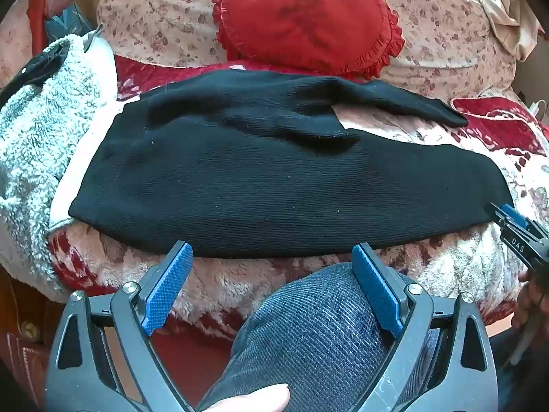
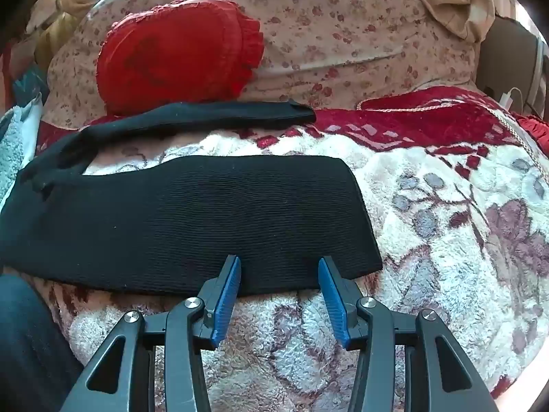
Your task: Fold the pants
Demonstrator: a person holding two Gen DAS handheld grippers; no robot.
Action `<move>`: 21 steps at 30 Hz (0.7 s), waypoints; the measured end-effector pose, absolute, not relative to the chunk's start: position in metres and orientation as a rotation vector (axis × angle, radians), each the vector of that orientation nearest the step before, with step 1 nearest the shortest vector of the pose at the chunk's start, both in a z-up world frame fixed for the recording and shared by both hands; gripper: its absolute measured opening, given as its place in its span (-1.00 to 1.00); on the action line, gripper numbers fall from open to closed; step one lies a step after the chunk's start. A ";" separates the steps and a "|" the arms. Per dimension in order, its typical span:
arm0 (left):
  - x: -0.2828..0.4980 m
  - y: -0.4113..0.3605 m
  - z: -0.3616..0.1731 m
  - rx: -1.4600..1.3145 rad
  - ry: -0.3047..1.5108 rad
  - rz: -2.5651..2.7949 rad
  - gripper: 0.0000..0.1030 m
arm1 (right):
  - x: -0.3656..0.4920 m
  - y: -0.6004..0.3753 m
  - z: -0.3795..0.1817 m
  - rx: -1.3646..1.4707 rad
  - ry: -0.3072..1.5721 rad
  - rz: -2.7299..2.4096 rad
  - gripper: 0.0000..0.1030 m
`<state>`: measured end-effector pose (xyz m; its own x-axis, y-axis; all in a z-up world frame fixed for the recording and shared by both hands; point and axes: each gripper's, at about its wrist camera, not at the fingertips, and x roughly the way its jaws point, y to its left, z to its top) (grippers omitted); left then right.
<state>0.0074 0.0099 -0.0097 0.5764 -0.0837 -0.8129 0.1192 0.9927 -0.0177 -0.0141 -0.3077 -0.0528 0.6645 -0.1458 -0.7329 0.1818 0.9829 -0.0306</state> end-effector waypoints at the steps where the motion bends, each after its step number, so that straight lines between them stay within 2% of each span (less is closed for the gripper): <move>1: 0.007 0.010 -0.010 0.040 0.949 -0.119 0.83 | -0.014 -0.308 -0.053 0.046 0.824 -0.186 -0.12; 21: 0.008 0.010 -0.010 0.037 0.953 -0.121 0.83 | -0.014 -0.307 -0.054 0.046 0.823 -0.184 -0.12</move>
